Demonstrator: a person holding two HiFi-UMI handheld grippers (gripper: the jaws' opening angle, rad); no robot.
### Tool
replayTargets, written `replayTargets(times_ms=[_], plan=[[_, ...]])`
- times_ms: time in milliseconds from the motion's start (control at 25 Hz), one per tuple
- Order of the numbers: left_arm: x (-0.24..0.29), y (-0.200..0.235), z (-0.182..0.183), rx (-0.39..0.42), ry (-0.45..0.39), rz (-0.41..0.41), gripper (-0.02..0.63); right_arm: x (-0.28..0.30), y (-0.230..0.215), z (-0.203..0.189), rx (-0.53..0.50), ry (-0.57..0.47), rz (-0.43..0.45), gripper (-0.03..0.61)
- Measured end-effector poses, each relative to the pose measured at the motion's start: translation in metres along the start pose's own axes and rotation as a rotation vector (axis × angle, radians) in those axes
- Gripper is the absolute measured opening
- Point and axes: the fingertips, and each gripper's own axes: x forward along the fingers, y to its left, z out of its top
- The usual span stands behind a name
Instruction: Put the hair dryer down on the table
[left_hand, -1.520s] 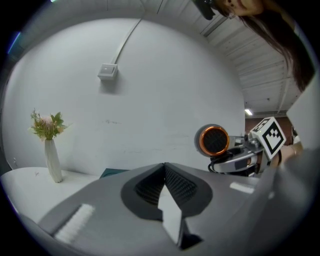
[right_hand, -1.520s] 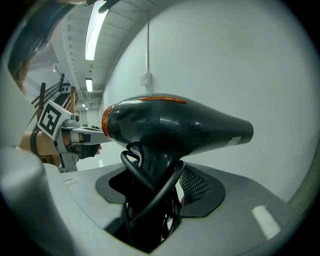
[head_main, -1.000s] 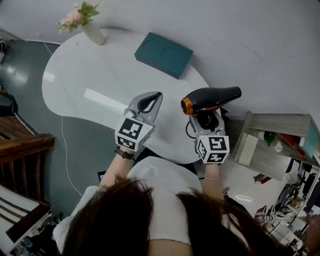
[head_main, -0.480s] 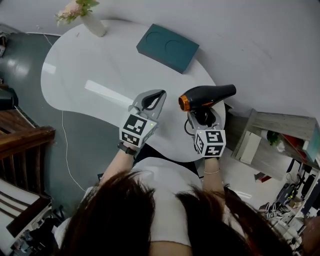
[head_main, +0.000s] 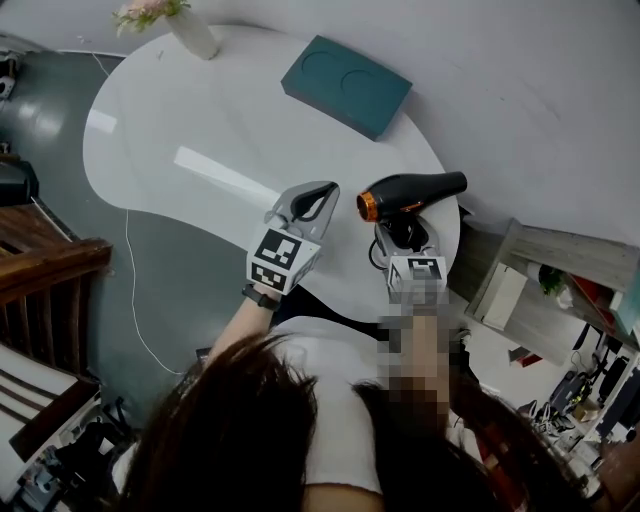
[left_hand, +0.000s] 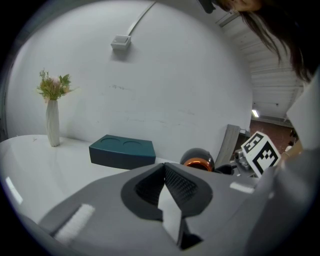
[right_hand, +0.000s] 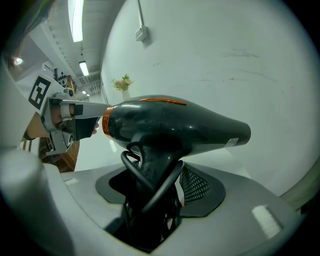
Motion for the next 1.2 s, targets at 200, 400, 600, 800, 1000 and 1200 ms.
replayTargets(times_ms=[200, 400, 600, 800, 1000, 1200], plan=[[0.0, 0.002, -0.011, -0.016, 0.013, 0.012, 0.058, 0.009, 0.001, -0.009, -0.008, 0.026, 0.001, 0.259], [0.001, 0.002, -0.018, -0.026, 0.024, 0.013, 0.058, 0.018, 0.005, -0.014, -0.054, 0.057, -0.007, 0.258], [0.001, 0.003, -0.022, -0.034, 0.027, 0.017, 0.058, 0.024, 0.009, -0.016, -0.091, 0.071, -0.01, 0.258], [-0.001, 0.004, -0.026, -0.042, 0.028, 0.021, 0.058, 0.028, 0.01, -0.019, -0.115, 0.089, -0.025, 0.259], [-0.006, 0.009, -0.031, -0.058, 0.029, 0.033, 0.058, 0.036, 0.012, -0.024, -0.144, 0.124, -0.021, 0.26], [-0.009, 0.01, -0.032, -0.06, 0.028, 0.03, 0.058, 0.04, 0.014, -0.028, -0.133, 0.159, 0.007, 0.259]])
